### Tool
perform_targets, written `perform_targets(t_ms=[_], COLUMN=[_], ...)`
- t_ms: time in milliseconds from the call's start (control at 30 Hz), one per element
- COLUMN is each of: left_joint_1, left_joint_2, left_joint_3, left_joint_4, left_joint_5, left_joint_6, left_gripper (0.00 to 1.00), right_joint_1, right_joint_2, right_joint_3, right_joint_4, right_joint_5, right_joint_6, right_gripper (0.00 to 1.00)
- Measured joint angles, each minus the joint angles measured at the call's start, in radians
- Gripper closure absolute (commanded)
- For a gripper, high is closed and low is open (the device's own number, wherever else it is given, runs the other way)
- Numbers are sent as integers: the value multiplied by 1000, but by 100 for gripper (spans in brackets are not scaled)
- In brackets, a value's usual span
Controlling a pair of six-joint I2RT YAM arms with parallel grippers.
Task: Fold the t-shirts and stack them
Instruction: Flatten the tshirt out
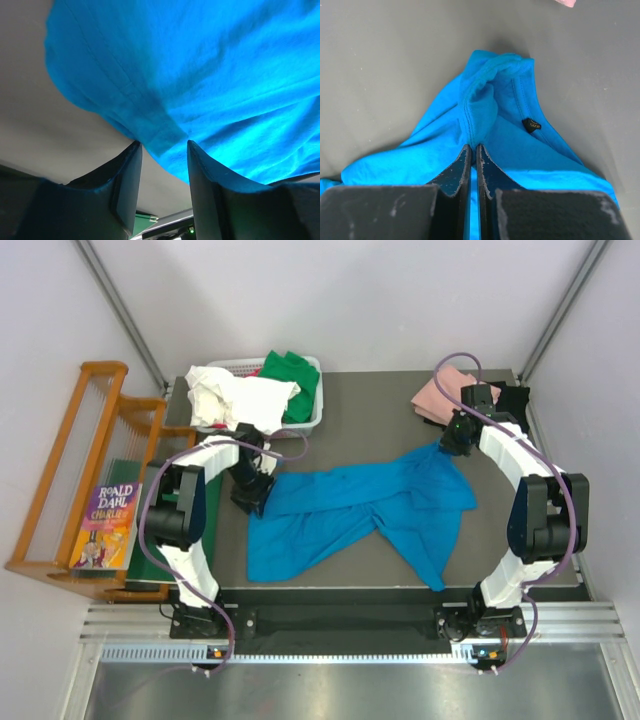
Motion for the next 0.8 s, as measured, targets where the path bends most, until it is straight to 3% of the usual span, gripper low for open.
perform_targets(t_ms=[500,667,800], left_joint_1=[-13,-13,-13], left_joint_2=[0,1,1], left_joint_3=[33,33,33], left_joint_4=[7,8,9], left_joint_5=[-9,-10,-9], left_joint_6=[-13,-16,-19], left_gripper=[55,70,76], right_joint_1=[0,0,0], right_joint_2=[0,0,0], right_joint_3=[0,0,0], right_joint_4=[0,0,0], right_joint_5=[0,0,0], right_joint_6=[0,0,0], right_gripper=[100,100,100])
